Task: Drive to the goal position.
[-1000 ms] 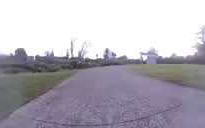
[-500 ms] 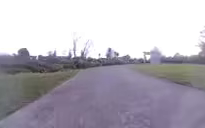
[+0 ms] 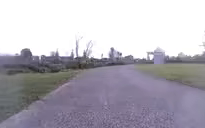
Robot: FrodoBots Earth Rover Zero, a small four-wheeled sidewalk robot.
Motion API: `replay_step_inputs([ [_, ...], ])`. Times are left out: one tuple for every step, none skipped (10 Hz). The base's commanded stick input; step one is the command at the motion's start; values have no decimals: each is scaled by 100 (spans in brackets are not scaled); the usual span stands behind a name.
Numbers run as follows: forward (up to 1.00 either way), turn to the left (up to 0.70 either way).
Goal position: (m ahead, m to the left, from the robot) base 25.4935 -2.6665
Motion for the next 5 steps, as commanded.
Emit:
replay_step_inputs([
  [85,0],
  [85,0],
  [85,0],
  [85,0],
  [85,0],
])
